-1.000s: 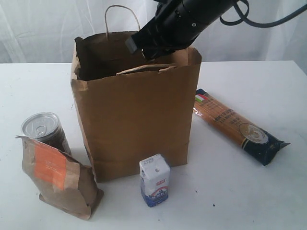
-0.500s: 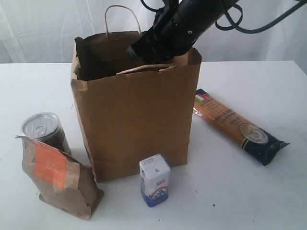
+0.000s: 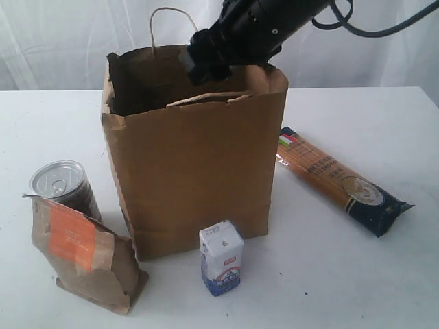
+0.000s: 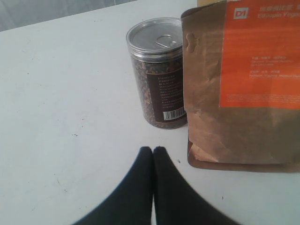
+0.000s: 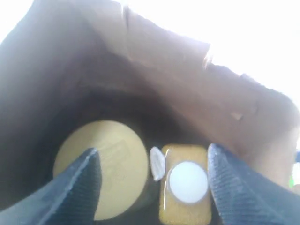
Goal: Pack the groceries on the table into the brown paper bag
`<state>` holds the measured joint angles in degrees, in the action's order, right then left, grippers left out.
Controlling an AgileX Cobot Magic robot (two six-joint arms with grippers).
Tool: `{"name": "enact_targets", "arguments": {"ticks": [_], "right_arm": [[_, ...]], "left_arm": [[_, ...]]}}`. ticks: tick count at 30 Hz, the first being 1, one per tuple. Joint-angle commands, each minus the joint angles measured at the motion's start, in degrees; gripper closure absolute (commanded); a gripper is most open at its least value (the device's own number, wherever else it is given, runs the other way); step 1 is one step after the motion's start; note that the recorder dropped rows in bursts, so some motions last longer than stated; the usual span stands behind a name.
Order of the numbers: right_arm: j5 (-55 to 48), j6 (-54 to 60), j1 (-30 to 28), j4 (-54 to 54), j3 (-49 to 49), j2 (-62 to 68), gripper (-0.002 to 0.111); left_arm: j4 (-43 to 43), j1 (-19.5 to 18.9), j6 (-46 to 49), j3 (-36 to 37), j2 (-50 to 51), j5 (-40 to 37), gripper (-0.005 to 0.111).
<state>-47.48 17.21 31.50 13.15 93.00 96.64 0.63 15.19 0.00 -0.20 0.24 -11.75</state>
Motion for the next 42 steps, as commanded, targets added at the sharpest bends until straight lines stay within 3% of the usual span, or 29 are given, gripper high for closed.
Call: {"name": "enact_targets", "arguments": {"ticks": [1, 7, 20, 25, 32, 42], "right_arm": [[2.6, 0.6, 0.0, 0.4, 0.5, -5.3, 0.048], [4.7, 0.6, 0.0, -1.0, -2.1, -14.1, 0.063], [23.2, 0.5, 0.0, -3.6, -23.4, -37.0, 0.108], [32.8, 0.5, 0.0, -4.4, -41.2, -53.7, 0.108], [34.6, 0.5, 0.0, -5.5, -60.4, -73.3, 0.108], [25.4, 0.5, 0.0, -5.5, -66.7, -80.0, 0.108]], "left_arm": [[-0.2, -0.2, 0.0, 0.2, -0.2, 0.1, 0.107], [-0.2, -0.2, 0.0, 0.2, -0.2, 0.1, 0.107], [-0.2, -0.2, 0.0, 0.2, -0.2, 0.1, 0.107], [-0.2, -0.2, 0.0, 0.2, -0.2, 0.1, 0.107], [-0.2, -0.2, 0.0, 0.2, -0.2, 0.1, 0.107], [-0.2, -0.2, 0.0, 0.2, -0.2, 0.1, 0.107]]}}
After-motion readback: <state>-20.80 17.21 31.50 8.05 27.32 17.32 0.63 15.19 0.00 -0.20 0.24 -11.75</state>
